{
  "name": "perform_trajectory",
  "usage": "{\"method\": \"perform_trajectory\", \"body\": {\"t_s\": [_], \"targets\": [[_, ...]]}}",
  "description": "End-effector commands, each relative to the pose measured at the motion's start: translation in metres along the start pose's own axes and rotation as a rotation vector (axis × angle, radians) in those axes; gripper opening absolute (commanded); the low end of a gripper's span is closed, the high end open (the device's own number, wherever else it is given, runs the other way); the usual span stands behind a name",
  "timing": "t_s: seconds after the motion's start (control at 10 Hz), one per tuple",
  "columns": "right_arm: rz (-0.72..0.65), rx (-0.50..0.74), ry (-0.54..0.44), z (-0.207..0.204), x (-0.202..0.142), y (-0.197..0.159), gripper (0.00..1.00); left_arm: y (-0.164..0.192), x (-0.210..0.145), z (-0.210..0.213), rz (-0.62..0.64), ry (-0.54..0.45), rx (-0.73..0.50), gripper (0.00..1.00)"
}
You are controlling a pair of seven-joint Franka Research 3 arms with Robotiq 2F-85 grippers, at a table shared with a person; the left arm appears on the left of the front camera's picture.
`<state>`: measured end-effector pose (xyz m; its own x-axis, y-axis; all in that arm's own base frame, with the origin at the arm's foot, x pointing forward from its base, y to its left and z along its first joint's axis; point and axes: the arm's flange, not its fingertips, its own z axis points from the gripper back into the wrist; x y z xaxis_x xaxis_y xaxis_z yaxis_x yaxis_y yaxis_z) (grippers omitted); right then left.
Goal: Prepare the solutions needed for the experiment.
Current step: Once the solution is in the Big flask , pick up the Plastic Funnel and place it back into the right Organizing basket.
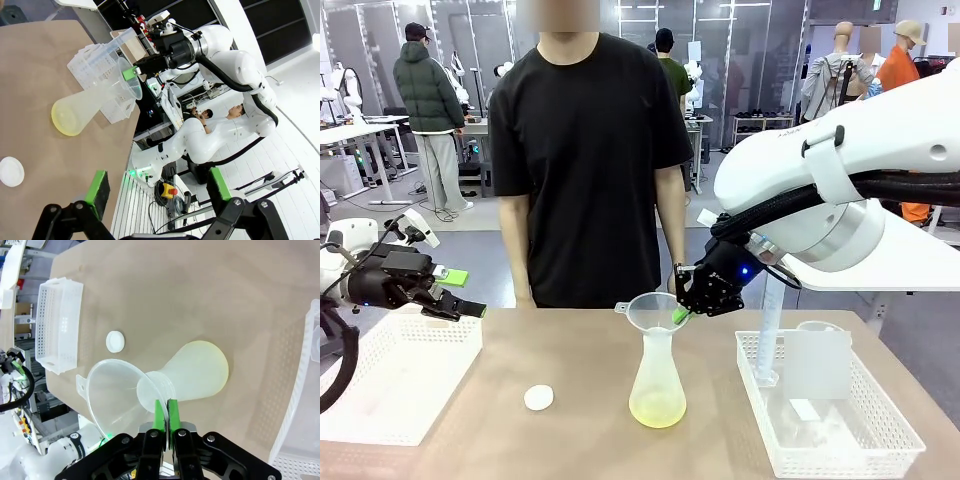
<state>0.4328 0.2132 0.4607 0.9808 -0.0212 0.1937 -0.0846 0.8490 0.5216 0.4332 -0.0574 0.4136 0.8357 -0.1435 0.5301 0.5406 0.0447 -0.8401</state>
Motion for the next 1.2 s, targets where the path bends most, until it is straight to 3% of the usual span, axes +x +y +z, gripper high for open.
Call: {"method": "perform_trajectory", "body": {"t_s": [0.0, 1.1], "targets": [[0.003, 0.015, 0.016, 0.011, -0.008, 0.01, 0.0, -0.001, 0.003, 0.0, -0.007, 0.002, 0.001, 1.0], [0.134, 0.03, -0.07, 0.067, -0.04, 0.038, 0.0, -0.001, 0.003, 0.0, -0.007, 0.002, 0.001, 1.0]]}}
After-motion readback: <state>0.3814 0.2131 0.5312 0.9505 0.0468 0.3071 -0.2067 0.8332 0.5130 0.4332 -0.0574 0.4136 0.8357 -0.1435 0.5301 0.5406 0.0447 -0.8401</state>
